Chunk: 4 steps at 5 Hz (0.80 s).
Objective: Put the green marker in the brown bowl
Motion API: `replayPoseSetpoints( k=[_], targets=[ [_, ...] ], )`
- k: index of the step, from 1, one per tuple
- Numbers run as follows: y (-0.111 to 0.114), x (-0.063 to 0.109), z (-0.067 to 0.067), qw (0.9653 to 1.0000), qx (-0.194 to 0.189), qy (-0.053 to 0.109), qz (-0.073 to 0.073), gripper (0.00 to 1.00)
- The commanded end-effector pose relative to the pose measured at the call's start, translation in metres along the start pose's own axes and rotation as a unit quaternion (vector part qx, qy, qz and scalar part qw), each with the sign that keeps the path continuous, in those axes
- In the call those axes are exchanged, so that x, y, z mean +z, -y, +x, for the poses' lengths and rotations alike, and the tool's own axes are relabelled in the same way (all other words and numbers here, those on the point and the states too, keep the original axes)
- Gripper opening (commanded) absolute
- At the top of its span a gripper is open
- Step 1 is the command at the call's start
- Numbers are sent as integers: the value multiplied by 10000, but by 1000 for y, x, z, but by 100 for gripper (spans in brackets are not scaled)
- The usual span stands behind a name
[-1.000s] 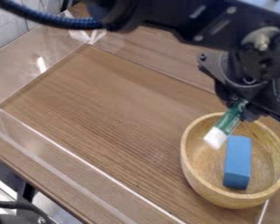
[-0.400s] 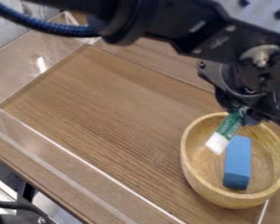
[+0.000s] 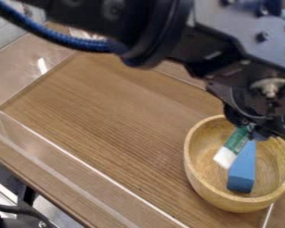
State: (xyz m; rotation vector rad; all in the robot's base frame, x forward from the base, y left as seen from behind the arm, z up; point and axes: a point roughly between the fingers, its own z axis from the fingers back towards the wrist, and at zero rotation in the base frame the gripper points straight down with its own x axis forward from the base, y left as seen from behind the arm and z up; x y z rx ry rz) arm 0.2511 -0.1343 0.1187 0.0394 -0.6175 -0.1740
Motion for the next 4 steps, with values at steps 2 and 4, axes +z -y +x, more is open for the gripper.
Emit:
replayPoseSetpoints(
  k=[2, 4],
  targets=[
    [14, -11, 2, 9999, 86, 81, 1, 0],
    [12, -20, -4, 9999, 160, -1, 64, 100]
  ],
)
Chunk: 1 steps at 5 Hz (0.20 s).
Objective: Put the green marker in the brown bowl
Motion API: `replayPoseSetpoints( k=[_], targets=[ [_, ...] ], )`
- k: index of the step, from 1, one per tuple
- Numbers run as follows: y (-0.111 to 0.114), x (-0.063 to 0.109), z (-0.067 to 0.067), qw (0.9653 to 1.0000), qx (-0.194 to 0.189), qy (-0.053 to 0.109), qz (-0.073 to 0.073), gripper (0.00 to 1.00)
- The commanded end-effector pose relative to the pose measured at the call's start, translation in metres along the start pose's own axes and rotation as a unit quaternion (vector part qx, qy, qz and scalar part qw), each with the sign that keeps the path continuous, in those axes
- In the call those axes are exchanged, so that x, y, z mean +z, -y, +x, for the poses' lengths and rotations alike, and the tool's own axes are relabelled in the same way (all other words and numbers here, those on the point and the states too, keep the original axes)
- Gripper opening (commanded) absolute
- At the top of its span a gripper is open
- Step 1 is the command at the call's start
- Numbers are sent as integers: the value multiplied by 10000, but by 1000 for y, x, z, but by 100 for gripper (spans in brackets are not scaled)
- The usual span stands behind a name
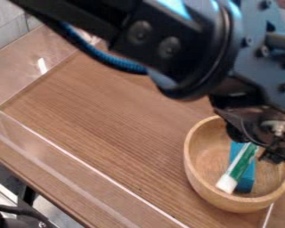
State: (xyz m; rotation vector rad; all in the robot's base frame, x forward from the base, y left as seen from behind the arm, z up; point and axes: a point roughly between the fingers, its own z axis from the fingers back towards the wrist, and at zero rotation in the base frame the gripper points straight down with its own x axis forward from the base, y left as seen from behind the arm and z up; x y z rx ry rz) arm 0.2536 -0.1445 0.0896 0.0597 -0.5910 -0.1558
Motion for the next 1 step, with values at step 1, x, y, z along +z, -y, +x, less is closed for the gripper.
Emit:
replayPoseSetpoints(
  k=[1],
  targets=[
    [-1, 2, 7, 9998, 185, 85, -33, 100]
  ],
)
